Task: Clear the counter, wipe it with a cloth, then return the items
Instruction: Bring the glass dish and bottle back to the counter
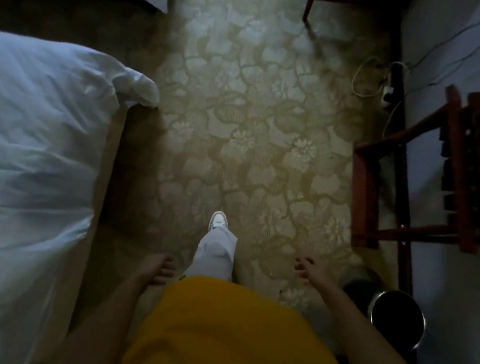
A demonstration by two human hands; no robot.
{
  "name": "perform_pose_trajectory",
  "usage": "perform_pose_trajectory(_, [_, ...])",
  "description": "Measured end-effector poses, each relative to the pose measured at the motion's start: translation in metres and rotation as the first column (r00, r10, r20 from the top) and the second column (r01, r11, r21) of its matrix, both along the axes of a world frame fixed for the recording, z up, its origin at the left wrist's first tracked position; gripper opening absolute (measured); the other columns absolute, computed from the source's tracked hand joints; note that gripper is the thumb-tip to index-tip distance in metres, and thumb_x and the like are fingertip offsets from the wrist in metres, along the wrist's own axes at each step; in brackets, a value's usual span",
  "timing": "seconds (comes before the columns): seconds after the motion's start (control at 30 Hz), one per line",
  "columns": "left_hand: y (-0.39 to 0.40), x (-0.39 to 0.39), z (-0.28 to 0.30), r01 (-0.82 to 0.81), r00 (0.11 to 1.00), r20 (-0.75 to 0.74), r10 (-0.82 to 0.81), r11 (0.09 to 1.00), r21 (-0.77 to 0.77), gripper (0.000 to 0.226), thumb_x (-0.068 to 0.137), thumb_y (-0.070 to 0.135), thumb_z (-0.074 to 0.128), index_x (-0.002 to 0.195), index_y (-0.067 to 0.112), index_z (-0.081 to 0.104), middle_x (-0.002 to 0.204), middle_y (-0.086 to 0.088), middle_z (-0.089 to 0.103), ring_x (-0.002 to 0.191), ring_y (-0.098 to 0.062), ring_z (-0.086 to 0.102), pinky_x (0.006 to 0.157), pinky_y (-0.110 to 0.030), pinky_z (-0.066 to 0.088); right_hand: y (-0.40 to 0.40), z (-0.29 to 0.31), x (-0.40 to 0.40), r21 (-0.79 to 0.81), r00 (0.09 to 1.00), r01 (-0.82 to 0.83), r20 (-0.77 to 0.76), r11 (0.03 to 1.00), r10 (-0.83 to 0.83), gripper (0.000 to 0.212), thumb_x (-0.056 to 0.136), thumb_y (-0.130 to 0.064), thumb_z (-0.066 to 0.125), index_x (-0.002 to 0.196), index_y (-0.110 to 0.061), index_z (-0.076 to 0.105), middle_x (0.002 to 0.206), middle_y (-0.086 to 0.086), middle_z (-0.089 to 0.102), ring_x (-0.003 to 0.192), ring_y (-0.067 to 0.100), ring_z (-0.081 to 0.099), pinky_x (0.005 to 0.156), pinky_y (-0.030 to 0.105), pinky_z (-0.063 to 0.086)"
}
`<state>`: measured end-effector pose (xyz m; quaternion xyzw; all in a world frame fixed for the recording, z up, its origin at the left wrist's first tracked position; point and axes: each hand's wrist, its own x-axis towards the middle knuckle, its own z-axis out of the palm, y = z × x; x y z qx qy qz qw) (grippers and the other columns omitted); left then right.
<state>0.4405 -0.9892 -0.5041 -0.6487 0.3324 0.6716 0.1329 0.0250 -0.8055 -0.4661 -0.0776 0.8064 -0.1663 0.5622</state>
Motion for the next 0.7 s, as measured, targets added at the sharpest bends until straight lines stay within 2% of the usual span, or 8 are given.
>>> perform_pose_trajectory(0.1, [-0.122, -0.081, 0.015, 0.058, 0.998, -0.033, -0.061, 0.993, -0.103, 0.045, 0.102, 0.030, 0.048, 0.124, -0.009, 0.058, 0.090, -0.006, 0.069, 0.074, -0.021, 0.066, 0.060, -0.030, 0.049, -0.019, -0.005, -0.032, 0.097, 0.995, 0.098, 0.008, 0.990, -0.100, 0.035, 0.108, -0.034, 0.047, 0.127, -0.010, 0.064, 0.108, 0.005, 0.067, 0.095, 0.021, 0.065, 0.076, 0.036, 0.052])
perform_pose_trajectory(0.13, [-0.163, -0.108, 0.026, 0.096, 0.993, -0.055, -0.105, 0.985, -0.145, 0.045, 0.103, 0.032, 0.047, 0.128, -0.003, 0.060, 0.096, -0.007, 0.072, 0.081, -0.022, 0.068, 0.065, -0.032, 0.051, -0.029, -0.008, -0.044, 0.121, 0.992, 0.123, 0.008, 0.985, -0.125, 0.035, 0.109, -0.034, 0.046, 0.128, -0.010, 0.063, 0.107, 0.004, 0.067, 0.093, 0.020, 0.064, 0.073, 0.034, 0.051])
perform_pose_trajectory(0.2, [-0.232, -0.156, 0.056, 0.152, 0.982, -0.071, -0.177, 0.952, -0.266, 0.037, 0.106, 0.037, 0.042, 0.124, 0.013, 0.064, 0.111, -0.006, 0.073, 0.099, -0.023, 0.069, 0.079, -0.037, 0.054, -0.053, -0.008, -0.067, 0.151, 0.987, 0.157, 0.010, 0.976, -0.160, 0.035, 0.109, -0.034, 0.046, 0.127, -0.010, 0.063, 0.108, 0.005, 0.068, 0.092, 0.021, 0.066, 0.073, 0.034, 0.050])
perform_pose_trajectory(0.3, [-0.319, -0.215, 0.091, 0.170, 0.964, -0.127, -0.235, 0.906, -0.387, 0.037, 0.107, 0.041, 0.038, 0.127, 0.021, 0.063, 0.114, -0.001, 0.073, 0.105, -0.020, 0.070, 0.089, -0.039, 0.055, -0.109, -0.005, -0.094, 0.151, 0.983, 0.186, -0.016, 0.971, -0.185, 0.032, 0.108, -0.031, 0.048, 0.123, -0.009, 0.065, 0.104, 0.006, 0.070, 0.086, 0.022, 0.067, 0.070, 0.035, 0.050])
perform_pose_trajectory(0.47, [-0.426, -0.261, 0.073, 0.197, 0.970, -0.074, -0.233, 0.922, -0.333, 0.038, 0.103, 0.045, 0.046, 0.123, 0.019, 0.067, 0.112, -0.002, 0.075, 0.103, -0.023, 0.072, 0.092, -0.043, 0.056, -0.259, 0.003, -0.154, 0.071, 0.991, 0.134, 0.004, 0.988, -0.135, 0.026, 0.108, -0.023, 0.048, 0.111, -0.006, 0.067, 0.094, 0.010, 0.067, 0.080, 0.023, 0.061, 0.064, 0.031, 0.045])
perform_pose_trajectory(0.57, [-0.454, -0.264, 0.060, 0.123, 0.992, 0.026, -0.120, 0.964, -0.235, 0.032, 0.104, 0.034, 0.047, 0.118, 0.011, 0.064, 0.110, -0.010, 0.072, 0.094, -0.026, 0.068, 0.078, -0.035, 0.051, -0.370, -0.002, -0.203, 0.036, 0.996, 0.085, 0.020, 0.996, -0.085, 0.027, 0.107, -0.024, 0.048, 0.113, -0.005, 0.067, 0.098, 0.009, 0.068, 0.083, 0.023, 0.063, 0.067, 0.033, 0.047])
perform_pose_trajectory(0.63, [-0.464, -0.258, 0.059, 0.055, 0.996, 0.076, -0.045, 0.990, -0.133, 0.024, 0.104, 0.028, 0.049, 0.106, 0.008, 0.062, 0.092, -0.013, 0.067, 0.074, -0.023, 0.061, 0.062, -0.030, 0.043, -0.447, 0.007, -0.234, -0.019, 0.998, 0.047, 0.038, 0.999, -0.046, 0.025, 0.108, -0.024, 0.047, 0.111, -0.006, 0.064, 0.098, 0.008, 0.065, 0.083, 0.022, 0.060, 0.069, 0.033, 0.046])
perform_pose_trajectory(0.7, [-0.478, -0.257, 0.058, 0.001, 0.991, 0.133, 0.012, 0.996, -0.091, 0.022, 0.102, 0.027, 0.051, 0.092, 0.010, 0.060, 0.074, -0.008, 0.062, 0.058, -0.018, 0.053, 0.056, -0.027, 0.038, -0.526, 0.020, -0.268, -0.097, 1.000, 0.007, 0.025, 0.995, -0.005, 0.027, 0.108, -0.023, 0.047, 0.117, -0.006, 0.065, 0.102, 0.009, 0.066, 0.086, 0.022, 0.060, 0.071, 0.034, 0.046])
